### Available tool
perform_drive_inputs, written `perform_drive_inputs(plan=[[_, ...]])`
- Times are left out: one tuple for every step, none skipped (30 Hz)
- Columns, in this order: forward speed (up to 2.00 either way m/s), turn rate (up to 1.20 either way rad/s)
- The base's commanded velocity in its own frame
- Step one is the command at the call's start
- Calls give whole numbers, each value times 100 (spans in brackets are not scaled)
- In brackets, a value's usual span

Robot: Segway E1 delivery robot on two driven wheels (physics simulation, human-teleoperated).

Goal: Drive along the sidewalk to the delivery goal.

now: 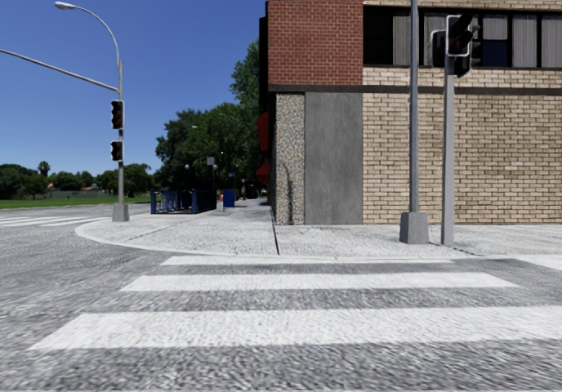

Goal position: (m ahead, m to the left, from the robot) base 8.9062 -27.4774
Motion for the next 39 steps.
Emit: perform_drive_inputs(plan=[[200,-8],[200,0],[200,0],[200,0],[200,0],[200,0],[200,0],[200,0],[200,0],[200,0],[200,0],[200,0],[200,0],[200,0],[200,0],[200,0],[200,0],[200,0],[200,-6],[200,-8],[200,-8],[200,-9],[200,-9],[200,-9],[200,-9],[200,-9],[200,-9],[200,-9],[200,-9],[200,-9],[200,-9],[200,-9],[200,-9],[200,-9],[200,-10],[200,-12],[200,-12],[200,-17],[200,-24]])
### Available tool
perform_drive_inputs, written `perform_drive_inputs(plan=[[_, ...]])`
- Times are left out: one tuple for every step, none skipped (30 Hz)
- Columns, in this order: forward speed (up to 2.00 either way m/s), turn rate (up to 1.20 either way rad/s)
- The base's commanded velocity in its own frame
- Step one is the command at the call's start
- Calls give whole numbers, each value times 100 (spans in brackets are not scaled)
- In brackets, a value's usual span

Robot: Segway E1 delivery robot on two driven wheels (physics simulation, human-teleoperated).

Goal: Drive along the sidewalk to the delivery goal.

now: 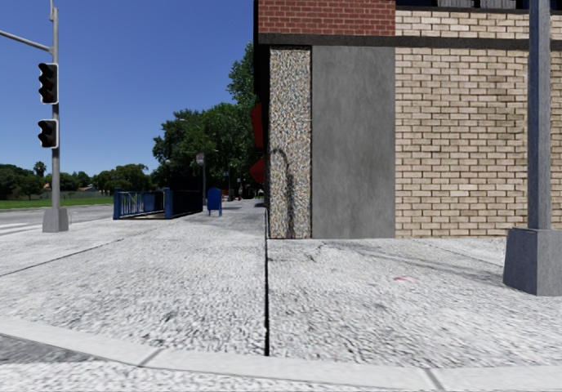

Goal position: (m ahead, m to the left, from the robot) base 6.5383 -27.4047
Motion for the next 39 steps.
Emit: perform_drive_inputs(plan=[[200,-24],[200,-30],[200,-33],[200,-35],[200,-35],[200,-36],[200,-37],[200,-38],[200,-38],[200,-40],[200,-45],[200,-47],[200,-47],[200,-48],[200,-49],[200,-49],[200,-49],[200,-49],[200,-49],[200,-50],[200,-50],[200,-53],[200,-55],[200,-55],[200,-57],[200,-58],[200,-59],[200,-59],[200,-59],[200,-59],[200,-59],[200,-59],[200,-59],[200,-59],[200,-59],[200,-59],[200,-59],[200,-64],[200,-69]])
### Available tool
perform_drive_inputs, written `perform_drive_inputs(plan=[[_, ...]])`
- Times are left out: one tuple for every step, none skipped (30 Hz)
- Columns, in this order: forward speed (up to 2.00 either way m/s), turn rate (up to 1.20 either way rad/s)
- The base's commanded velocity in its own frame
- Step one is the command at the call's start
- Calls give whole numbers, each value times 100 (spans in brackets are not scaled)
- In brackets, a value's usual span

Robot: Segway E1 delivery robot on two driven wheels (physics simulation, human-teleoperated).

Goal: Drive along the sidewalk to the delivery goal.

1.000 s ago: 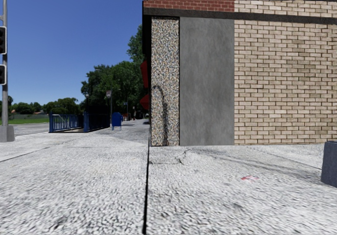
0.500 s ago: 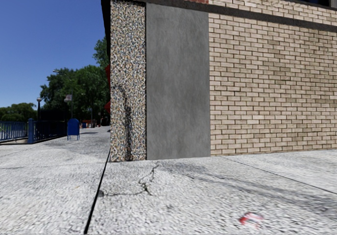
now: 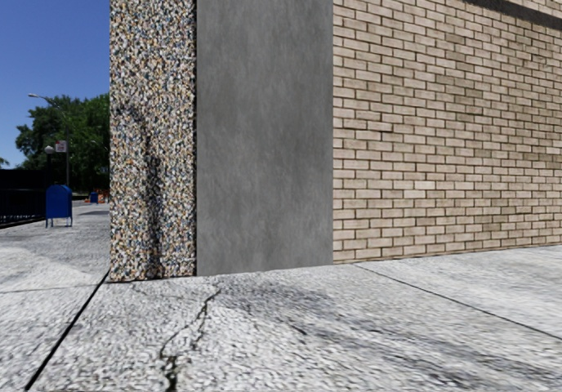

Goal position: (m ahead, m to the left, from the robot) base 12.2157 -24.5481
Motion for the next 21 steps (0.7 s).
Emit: perform_drive_inputs(plan=[[200,-69],[200,-70],[200,-71],[200,-71],[200,-71],[200,-71],[200,-71],[200,-71],[200,-71],[200,-71],[200,-71],[200,-71],[200,-71],[200,-71],[199,-71],[199,-71],[199,-71],[199,-71],[199,-71],[199,-71],[199,-71]])
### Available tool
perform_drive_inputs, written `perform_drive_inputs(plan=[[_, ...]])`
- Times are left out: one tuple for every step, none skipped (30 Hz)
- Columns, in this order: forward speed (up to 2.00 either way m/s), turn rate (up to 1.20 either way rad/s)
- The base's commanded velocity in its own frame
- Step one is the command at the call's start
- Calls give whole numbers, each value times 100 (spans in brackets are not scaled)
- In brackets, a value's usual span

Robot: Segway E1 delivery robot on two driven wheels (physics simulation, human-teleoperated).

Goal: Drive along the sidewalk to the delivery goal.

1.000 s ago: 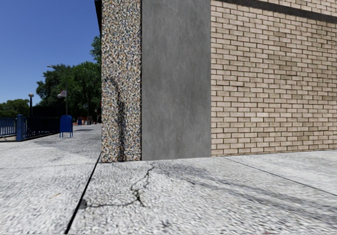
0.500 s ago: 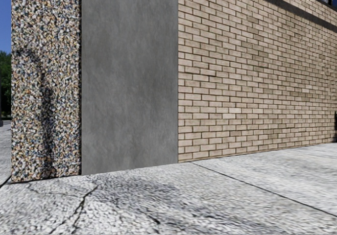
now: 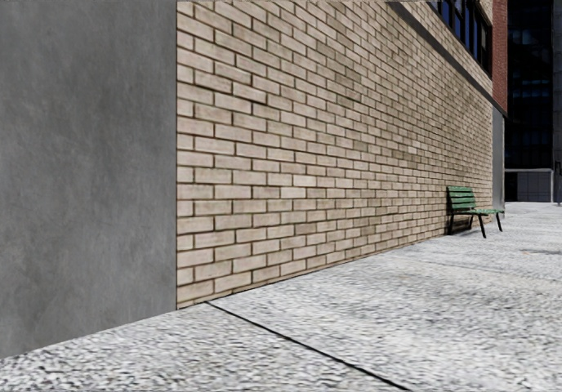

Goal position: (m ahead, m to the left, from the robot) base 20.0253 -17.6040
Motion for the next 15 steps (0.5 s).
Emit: perform_drive_inputs(plan=[[199,-71],[199,-71],[199,-71],[199,-71],[199,-71],[199,-71],[199,-71],[199,-71],[199,-71],[199,-71],[199,-71],[199,-71],[199,-71],[199,-71],[199,-71]])
